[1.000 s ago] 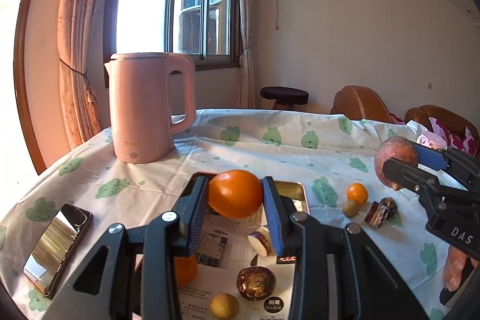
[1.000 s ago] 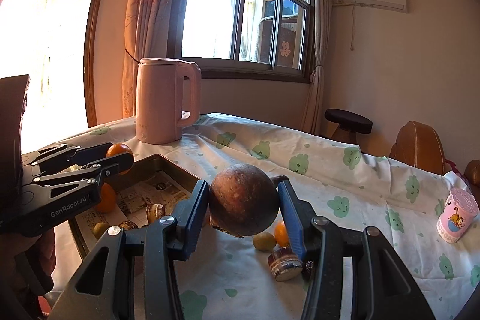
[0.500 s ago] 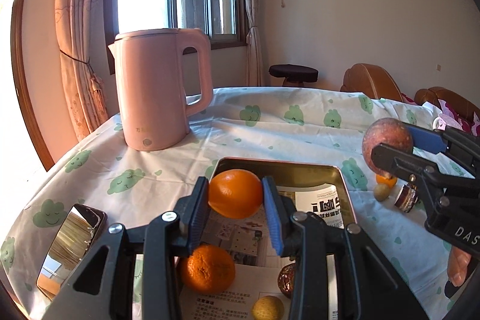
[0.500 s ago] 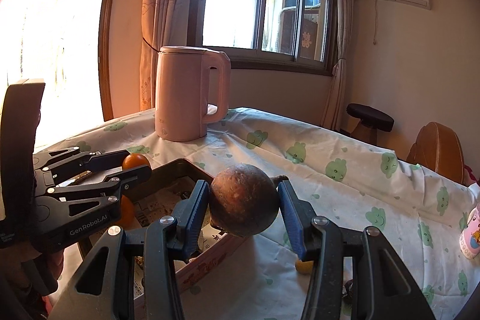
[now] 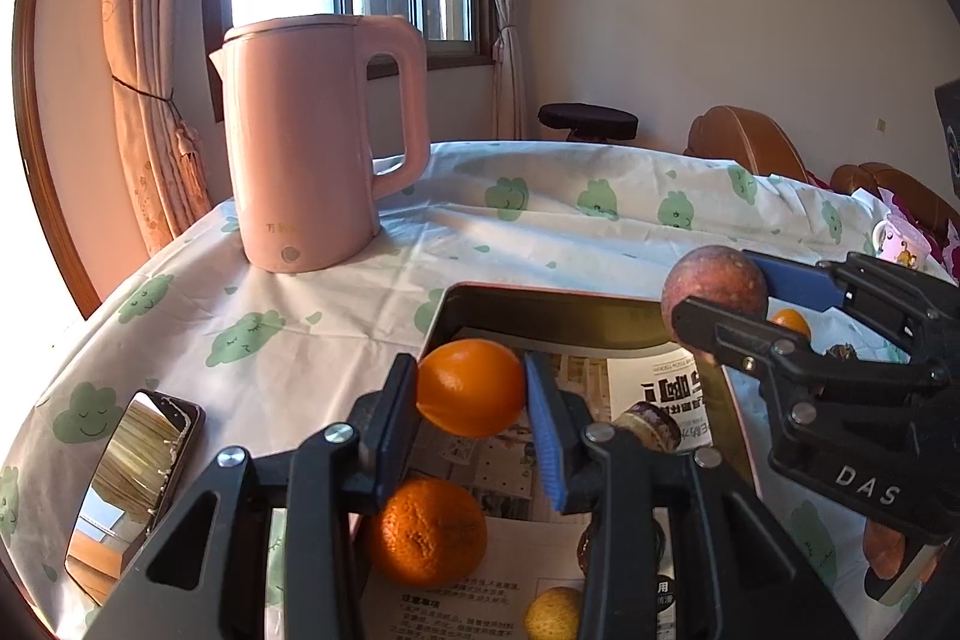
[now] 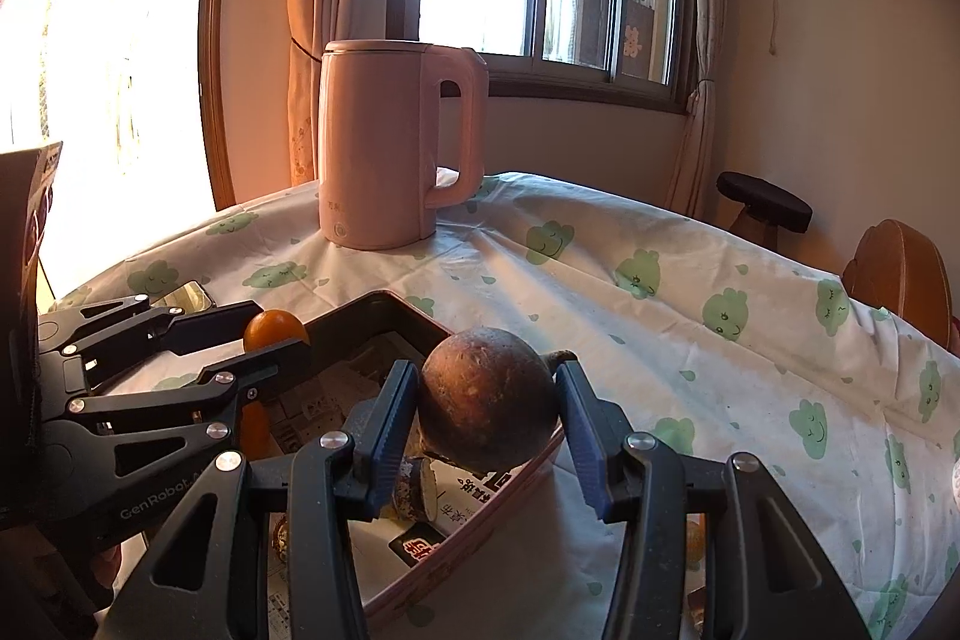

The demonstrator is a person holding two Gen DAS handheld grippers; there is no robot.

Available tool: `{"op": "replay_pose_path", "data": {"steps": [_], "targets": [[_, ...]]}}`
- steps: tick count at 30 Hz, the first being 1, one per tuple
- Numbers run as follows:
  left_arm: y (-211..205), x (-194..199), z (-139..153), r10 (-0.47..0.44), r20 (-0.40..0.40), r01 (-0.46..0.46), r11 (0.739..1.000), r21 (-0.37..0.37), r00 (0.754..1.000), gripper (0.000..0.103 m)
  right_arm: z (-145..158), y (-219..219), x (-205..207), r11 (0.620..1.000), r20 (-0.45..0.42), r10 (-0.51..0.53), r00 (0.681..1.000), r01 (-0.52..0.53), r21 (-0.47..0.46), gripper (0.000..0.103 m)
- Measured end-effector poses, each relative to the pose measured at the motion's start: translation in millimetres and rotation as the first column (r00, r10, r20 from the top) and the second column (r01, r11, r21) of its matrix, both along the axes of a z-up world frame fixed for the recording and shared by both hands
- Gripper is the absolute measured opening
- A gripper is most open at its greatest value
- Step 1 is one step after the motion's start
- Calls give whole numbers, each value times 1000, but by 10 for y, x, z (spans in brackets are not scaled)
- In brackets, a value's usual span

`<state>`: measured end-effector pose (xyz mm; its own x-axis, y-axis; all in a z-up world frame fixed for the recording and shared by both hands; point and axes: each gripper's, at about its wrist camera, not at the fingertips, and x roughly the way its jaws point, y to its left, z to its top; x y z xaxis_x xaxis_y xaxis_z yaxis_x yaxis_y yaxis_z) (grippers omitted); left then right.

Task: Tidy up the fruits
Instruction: 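Carry the red-brown fruit and small orange with both tools over the tin, then open both tools to drop the red-brown fruit and orange into the tin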

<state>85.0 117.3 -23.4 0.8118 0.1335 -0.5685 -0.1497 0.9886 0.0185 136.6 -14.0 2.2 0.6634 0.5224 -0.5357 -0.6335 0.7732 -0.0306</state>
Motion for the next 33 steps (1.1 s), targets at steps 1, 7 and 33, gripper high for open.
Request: {"op": "replay_pose_path", "data": {"steps": [1,7,33], "targets": [[2,14,-13,-3,-6,3,1000,-1,1000,38,-19,18,11,1000,-4,0,1000,0,-5,50],[22,55,-92,-2,-30,2,1000,-7,1000,38,-119,83,60,1000,-31,2,1000,-3,-24,50],[4,80,-128,-7,-52,7,1000,4,999,39,-301,219,129,997,-69,2,998,-8,-80,50]]}}
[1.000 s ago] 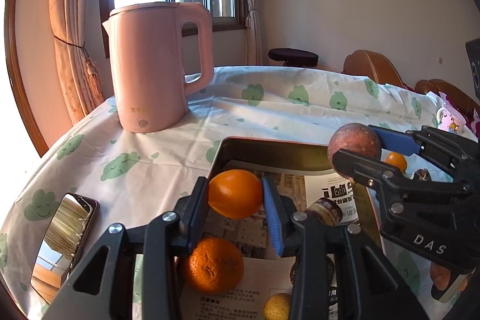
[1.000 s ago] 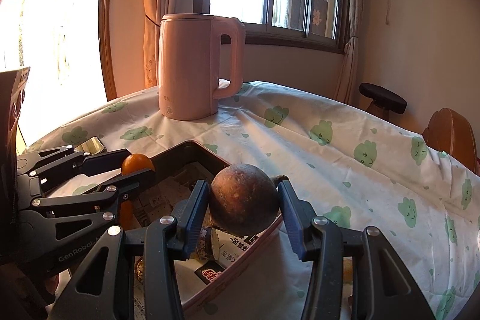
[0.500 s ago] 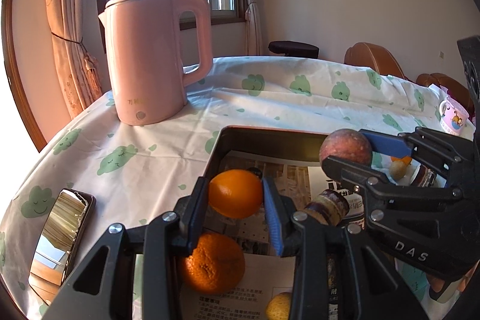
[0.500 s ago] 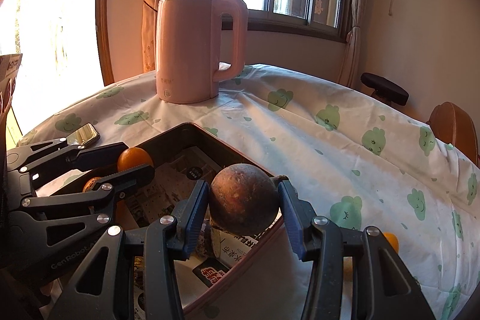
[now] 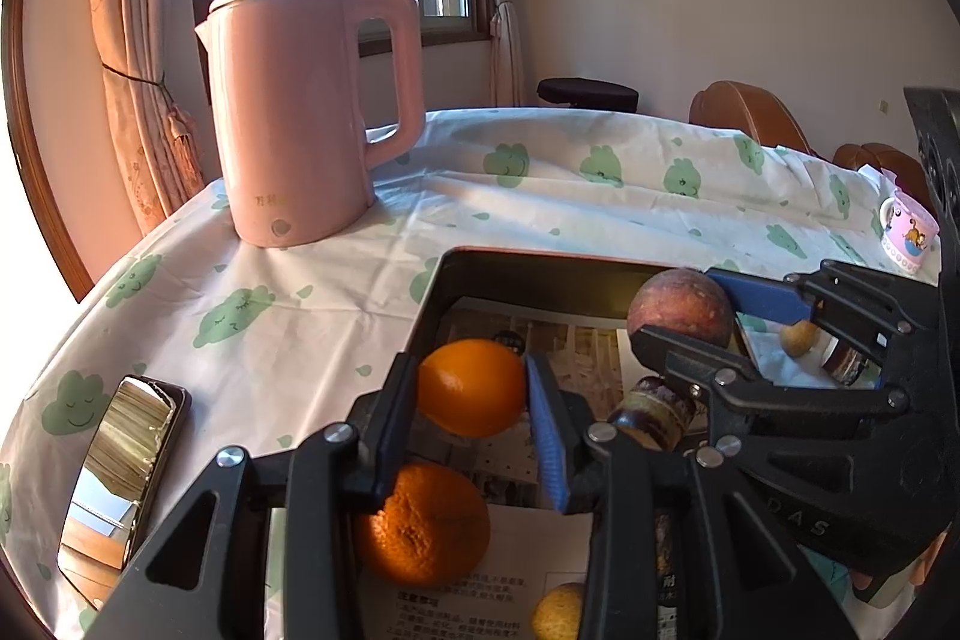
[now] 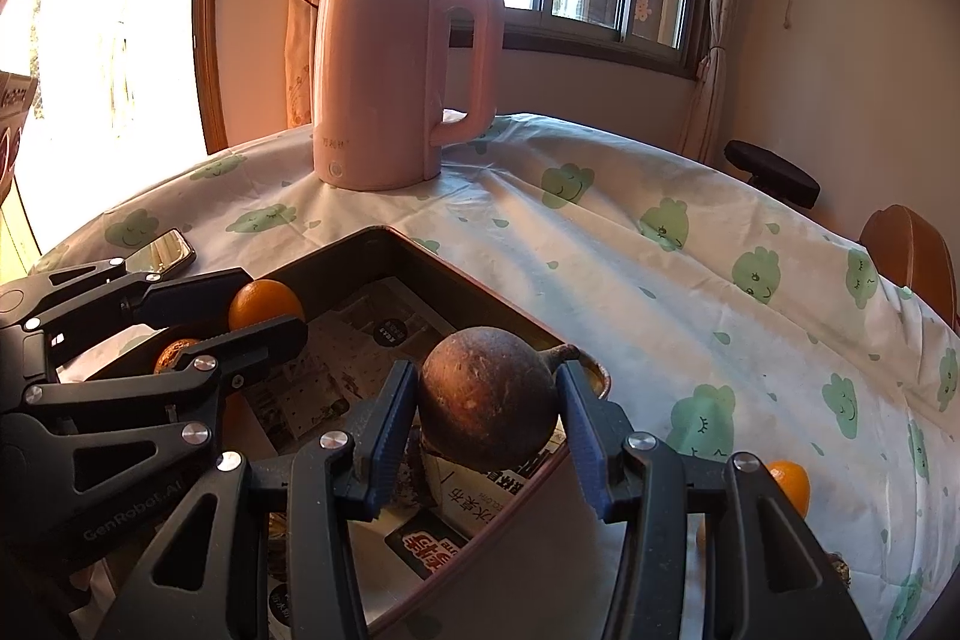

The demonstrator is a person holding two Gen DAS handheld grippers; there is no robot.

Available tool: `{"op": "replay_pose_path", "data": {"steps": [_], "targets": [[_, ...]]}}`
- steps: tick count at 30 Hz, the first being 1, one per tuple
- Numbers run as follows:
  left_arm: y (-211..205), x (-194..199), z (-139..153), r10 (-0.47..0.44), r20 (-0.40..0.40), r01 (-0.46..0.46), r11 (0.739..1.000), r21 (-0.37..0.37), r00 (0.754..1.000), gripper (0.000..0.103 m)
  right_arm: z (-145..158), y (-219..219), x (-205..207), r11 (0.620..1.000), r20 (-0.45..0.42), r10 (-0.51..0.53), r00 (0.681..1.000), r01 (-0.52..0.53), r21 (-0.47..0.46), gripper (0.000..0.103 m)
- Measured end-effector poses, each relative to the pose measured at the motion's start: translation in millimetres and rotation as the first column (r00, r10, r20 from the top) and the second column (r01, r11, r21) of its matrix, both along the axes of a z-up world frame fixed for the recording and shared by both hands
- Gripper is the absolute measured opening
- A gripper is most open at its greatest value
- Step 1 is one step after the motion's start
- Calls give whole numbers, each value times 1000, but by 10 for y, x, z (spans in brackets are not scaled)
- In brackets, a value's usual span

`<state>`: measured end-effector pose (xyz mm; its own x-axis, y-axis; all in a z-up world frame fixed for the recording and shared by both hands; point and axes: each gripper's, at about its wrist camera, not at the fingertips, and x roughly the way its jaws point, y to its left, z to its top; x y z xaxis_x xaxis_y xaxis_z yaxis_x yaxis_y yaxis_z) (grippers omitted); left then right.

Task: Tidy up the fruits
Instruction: 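Open both tools to drop the red-brown fruit and orange into the tin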

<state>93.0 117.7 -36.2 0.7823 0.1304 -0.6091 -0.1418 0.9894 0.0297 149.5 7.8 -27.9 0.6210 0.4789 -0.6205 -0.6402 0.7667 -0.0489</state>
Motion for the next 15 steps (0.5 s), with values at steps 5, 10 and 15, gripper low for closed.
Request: {"op": "replay_pose_path", "data": {"steps": [5,10,15], "targets": [[11,-15,-1,8,7,-8,1000,5,1000,37,2,17,0,1000,-6,10,1000,-10,4,51],[35,-91,21,16,19,-16,1000,-8,1000,46,20,-7,-8,1000,1,-2,1000,2,6,60],[-2,-254,130,20,71,-19,1000,-13,997,71,95,-122,-61,999,13,-26,1000,26,27,65]]}}
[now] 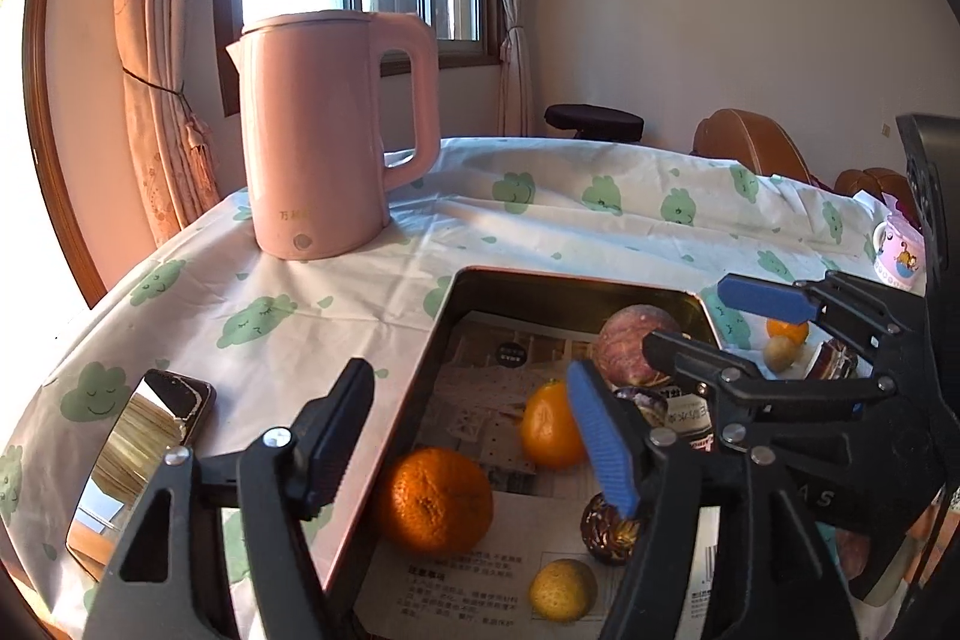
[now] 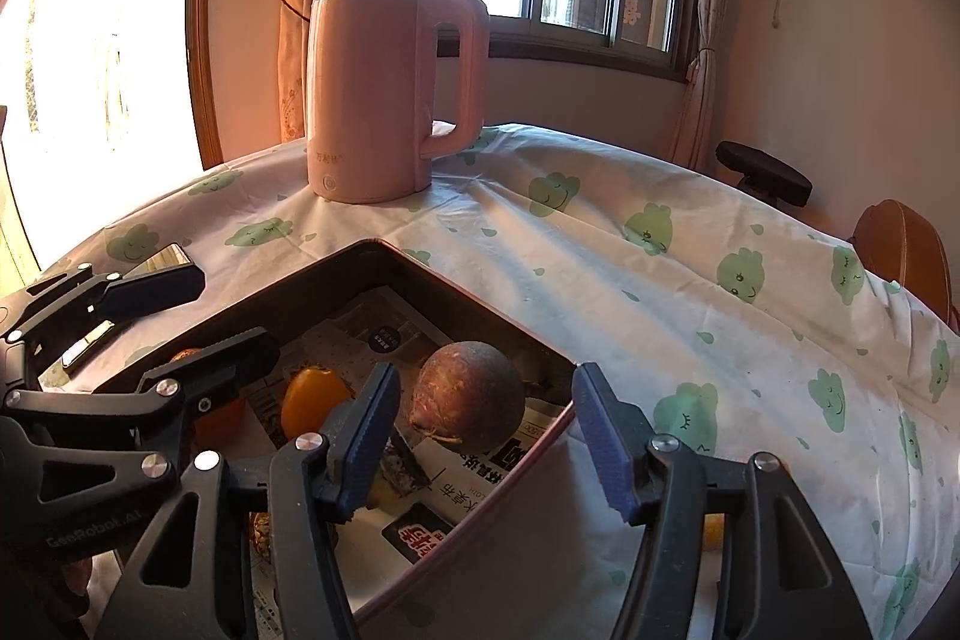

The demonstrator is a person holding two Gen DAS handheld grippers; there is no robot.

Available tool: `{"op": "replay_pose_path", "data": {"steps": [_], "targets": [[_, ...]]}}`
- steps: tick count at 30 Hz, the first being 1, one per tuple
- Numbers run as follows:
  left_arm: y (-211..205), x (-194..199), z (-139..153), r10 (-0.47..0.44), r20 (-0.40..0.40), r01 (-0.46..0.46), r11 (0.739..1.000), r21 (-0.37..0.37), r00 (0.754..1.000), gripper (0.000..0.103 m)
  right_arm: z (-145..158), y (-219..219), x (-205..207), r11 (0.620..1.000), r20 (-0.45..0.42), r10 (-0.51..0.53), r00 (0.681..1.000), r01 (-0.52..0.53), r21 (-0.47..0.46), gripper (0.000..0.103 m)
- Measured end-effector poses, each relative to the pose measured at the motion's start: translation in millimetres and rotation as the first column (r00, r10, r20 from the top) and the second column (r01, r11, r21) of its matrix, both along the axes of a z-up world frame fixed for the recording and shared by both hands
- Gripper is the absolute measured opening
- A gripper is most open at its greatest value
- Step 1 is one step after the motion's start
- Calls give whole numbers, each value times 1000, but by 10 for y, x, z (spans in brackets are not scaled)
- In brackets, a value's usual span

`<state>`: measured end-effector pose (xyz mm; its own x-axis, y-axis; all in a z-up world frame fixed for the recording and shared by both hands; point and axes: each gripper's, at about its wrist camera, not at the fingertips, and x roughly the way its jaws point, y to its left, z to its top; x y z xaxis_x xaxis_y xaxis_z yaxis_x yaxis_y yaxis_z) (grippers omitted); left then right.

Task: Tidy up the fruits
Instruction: 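Open both tools to drop the red-brown fruit and orange into the tin, then grasp the dark brown dried fruit with the right tool while the left tool grasps the striped jar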

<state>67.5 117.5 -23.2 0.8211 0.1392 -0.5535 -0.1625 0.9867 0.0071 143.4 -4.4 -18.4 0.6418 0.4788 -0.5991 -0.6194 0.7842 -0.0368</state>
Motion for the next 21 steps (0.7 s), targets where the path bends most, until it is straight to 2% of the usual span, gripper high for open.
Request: {"op": "replay_pose_path", "data": {"steps": [5,7,10,17,21], "targets": [[-155,-130,149,-31,55,31,999,-6,998,75,90,-220,-124,1000,31,-9,999,9,10,68],[-264,-165,191,-51,75,52,999,-5,996,78,115,-373,-165,1000,36,-26,999,26,9,68],[-473,-172,213,-92,88,92,996,4,992,79,142,-683,-188,997,49,-72,996,72,-2,68],[-1009,-50,154,-185,66,184,983,18,981,79,96,-1491,-56,964,65,-256,964,260,-62,68],[-1329,77,85,-246,27,245,969,23,969,79,27,-1860,62,935,32,-349,937,350,-59,68]]}}
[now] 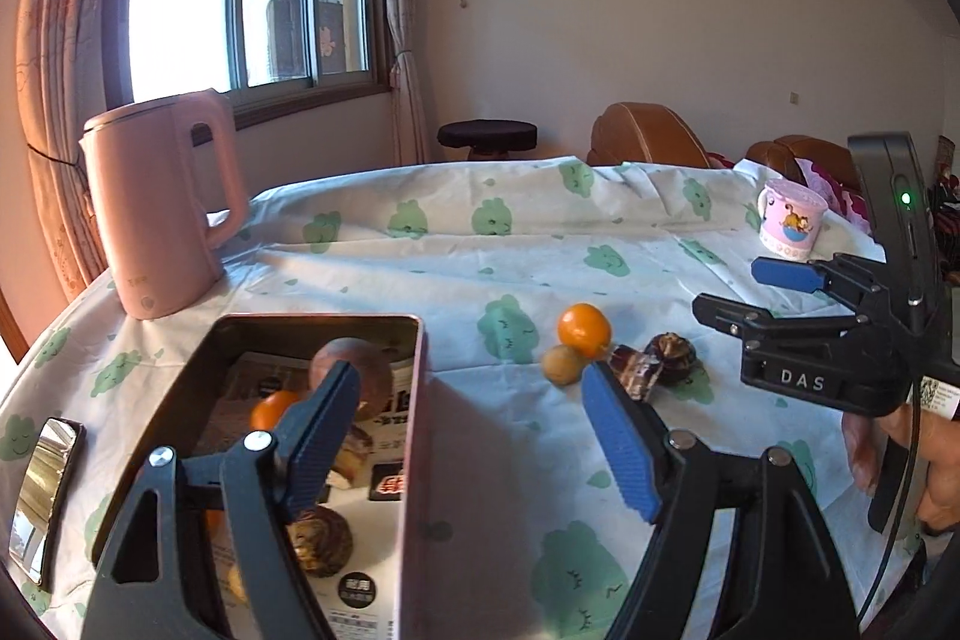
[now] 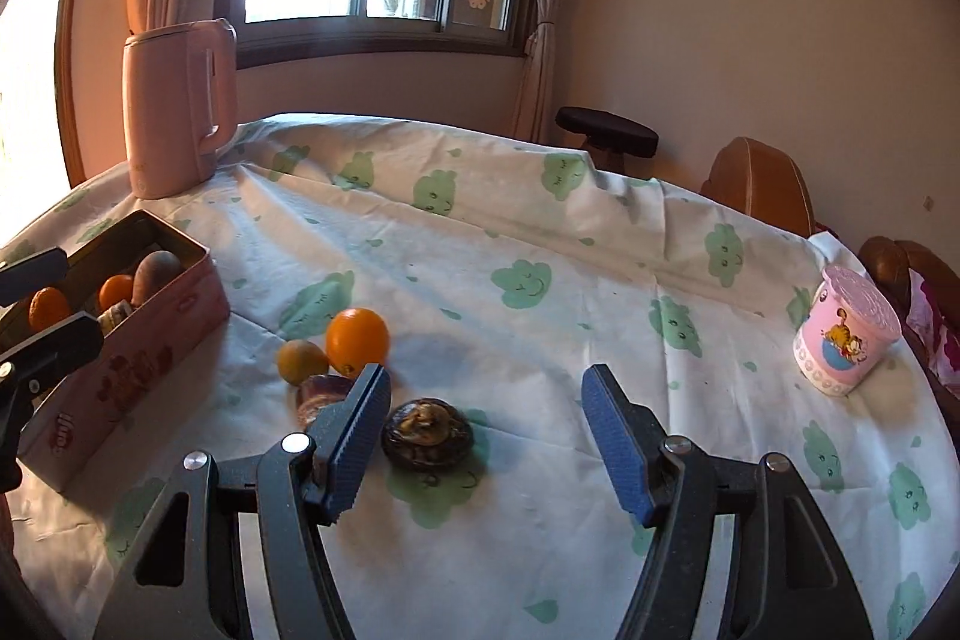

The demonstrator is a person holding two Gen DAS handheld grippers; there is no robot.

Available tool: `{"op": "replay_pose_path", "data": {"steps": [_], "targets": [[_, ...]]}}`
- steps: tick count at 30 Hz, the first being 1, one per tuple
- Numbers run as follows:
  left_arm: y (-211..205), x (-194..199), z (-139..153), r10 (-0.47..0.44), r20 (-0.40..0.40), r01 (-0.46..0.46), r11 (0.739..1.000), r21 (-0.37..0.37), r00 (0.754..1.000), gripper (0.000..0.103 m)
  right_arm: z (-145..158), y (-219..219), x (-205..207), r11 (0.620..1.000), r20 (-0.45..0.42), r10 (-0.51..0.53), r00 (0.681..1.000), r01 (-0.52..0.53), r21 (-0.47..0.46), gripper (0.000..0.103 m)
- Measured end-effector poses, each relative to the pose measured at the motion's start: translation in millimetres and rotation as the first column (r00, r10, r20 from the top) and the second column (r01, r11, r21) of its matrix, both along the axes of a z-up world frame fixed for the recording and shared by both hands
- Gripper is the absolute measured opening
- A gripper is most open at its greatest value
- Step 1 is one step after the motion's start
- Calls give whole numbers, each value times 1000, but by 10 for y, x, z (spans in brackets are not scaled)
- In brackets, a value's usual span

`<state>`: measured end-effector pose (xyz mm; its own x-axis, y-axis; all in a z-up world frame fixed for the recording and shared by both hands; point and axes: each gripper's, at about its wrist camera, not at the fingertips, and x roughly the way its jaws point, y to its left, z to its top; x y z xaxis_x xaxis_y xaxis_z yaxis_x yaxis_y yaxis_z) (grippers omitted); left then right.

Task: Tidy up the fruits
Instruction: 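Grasp the dark brown dried fruit with the right tool while the left tool grasps the striped jar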

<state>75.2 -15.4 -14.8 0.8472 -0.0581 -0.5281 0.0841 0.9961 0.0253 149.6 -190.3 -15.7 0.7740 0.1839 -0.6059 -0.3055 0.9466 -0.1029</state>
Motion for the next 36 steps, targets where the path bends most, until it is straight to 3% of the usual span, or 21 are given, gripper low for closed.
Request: {"op": "replay_pose_path", "data": {"steps": [9,12,20,21,27,31,36], "targets": [[-548,376,-179,-113,-113,114,994,-2,987,77,-116,-307,86,996,-32,-72,997,74,55,68],[-680,490,-261,-161,-157,160,987,-14,974,63,-99,-359,86,993,-22,-83,996,84,79,68],[-860,733,-397,-200,-262,201,979,-26,944,53,-74,-402,55,990,-6,-93,996,93,107,68],[-861,738,-401,-201,-265,201,979,-27,943,43,-73,-404,52,990,-5,-91,996,91,109,68],[-776,656,-327,-196,-211,189,981,-53,958,41,-79,-388,59,991,-15,-70,997,71,113,68],[-640,545,-232,-139,-136,131,989,-70,981,41,-109,-327,90,993,-41,-13,999,17,113,68],[-525,532,-196,-92,-112,81,992,-97,989,41,-194,-180,156,995,-103,69,992,-60,83,68]]}}
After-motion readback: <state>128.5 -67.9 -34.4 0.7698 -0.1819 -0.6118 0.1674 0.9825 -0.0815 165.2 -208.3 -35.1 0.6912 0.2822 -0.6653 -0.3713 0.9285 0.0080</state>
